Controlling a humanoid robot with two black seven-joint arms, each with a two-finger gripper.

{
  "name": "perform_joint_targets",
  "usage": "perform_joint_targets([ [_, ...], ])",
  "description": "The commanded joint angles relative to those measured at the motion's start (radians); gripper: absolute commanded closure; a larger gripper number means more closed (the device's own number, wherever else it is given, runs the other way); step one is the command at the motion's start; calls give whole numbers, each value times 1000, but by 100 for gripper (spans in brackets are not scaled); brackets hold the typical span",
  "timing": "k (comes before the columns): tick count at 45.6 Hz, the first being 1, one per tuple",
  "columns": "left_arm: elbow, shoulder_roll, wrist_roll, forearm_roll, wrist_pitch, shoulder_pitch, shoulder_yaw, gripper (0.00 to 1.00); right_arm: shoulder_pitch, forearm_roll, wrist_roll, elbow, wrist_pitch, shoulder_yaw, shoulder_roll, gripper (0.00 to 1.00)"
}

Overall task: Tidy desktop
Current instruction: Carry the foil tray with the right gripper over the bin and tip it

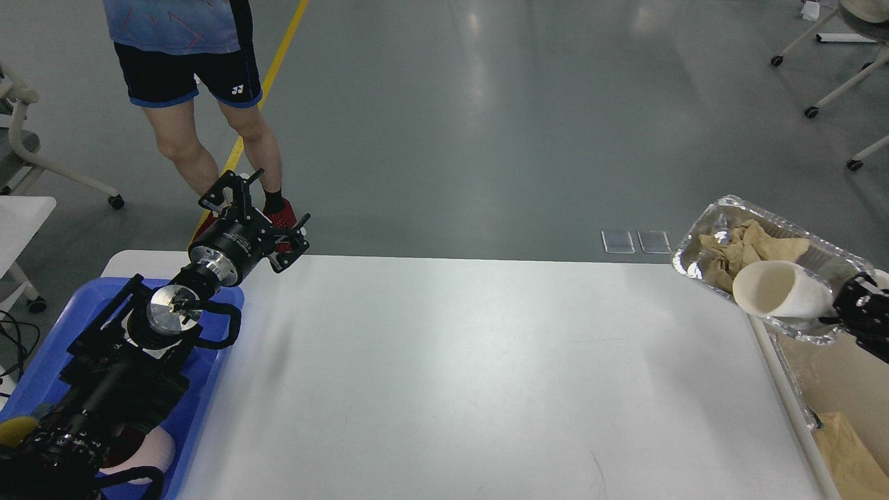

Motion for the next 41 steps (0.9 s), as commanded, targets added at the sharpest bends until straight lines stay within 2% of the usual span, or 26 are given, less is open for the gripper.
perform_joint_targets([
  [1, -1, -1, 2, 0, 0, 4, 0, 3, -83, 5, 2, -88, 0, 47, -9, 100],
  [10, -1, -1, 9, 0, 1, 6, 2, 3, -167, 9, 0, -205, -14, 95, 7, 100],
  [20, -1, 0, 9, 0, 3, 8, 14, 3, -234, 101, 0, -432, -23, 95, 113, 100],
  [28, -1, -1, 9, -2, 5, 8, 17, 3, -261, 104, 0, -550, -28, 106, 179, 100],
  [29, -1, -1, 9, -2, 5, 8, 17, 3, -264, 104, 0, -568, -28, 110, 186, 92],
  [33, -1, -1, 9, 0, 5, 8, 17, 3, -274, 104, 0, -654, -34, 139, 226, 33],
  [34, -1, -1, 9, -2, 5, 8, 17, 3, -276, 104, 0, -676, -37, 146, 238, 22],
  [36, -1, 0, 9, -2, 5, 8, 17, 3, -281, 104, 0, -711, -43, 159, 266, 10],
  [41, -1, 2, 11, -2, 5, 8, 17, 3, -290, 104, 0, -760, -46, 178, 298, 0],
])
